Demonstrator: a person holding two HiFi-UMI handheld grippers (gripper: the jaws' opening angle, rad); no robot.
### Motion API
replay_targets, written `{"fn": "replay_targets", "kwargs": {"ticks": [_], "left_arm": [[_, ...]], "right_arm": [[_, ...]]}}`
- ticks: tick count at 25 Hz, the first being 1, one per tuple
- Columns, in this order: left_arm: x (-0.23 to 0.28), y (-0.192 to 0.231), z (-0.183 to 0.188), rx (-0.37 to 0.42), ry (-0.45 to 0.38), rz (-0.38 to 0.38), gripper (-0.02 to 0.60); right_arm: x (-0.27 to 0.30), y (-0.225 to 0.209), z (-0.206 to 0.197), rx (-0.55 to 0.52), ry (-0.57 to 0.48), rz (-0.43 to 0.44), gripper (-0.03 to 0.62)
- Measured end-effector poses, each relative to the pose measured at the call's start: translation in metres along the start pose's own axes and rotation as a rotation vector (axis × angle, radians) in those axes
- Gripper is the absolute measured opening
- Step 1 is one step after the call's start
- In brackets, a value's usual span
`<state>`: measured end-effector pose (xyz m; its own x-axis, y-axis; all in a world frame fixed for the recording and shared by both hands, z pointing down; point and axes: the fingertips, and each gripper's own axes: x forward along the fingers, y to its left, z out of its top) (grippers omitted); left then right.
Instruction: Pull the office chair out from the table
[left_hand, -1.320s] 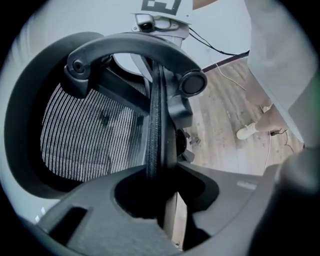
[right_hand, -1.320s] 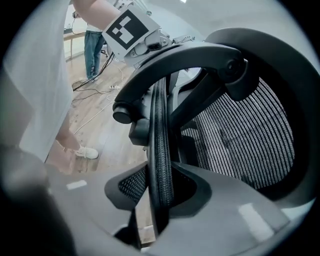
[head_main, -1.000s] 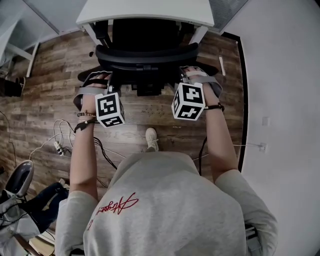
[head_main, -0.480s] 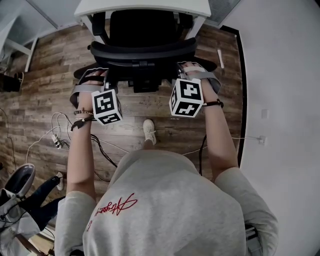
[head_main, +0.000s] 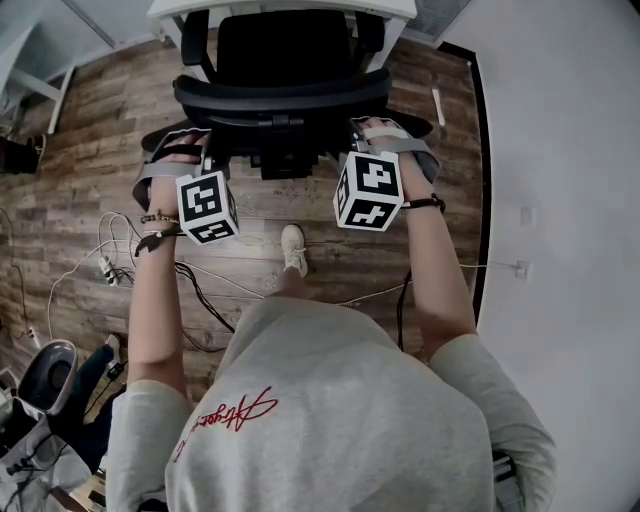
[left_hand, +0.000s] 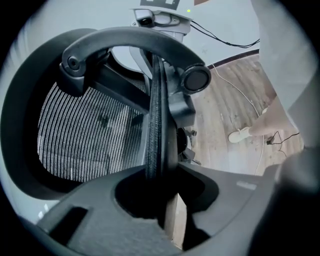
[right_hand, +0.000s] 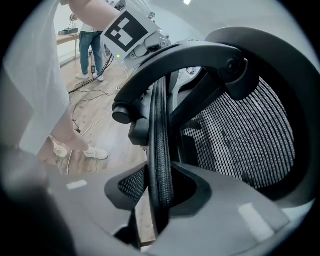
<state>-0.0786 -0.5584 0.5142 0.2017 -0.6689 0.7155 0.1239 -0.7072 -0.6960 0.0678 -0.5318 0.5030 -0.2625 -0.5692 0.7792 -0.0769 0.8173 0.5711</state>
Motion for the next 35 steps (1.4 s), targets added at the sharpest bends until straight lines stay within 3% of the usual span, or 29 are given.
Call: {"fn": "replay_targets", "kwargs": {"ticks": [35], "left_arm": [[-0.023, -0.016, -0.003, 0.005, -0.001, -0.033, 0.081]], "right_arm": [[-0.019, 0.02, 0.014, -0.007, 0.005, 0.013, 0.109]]}}
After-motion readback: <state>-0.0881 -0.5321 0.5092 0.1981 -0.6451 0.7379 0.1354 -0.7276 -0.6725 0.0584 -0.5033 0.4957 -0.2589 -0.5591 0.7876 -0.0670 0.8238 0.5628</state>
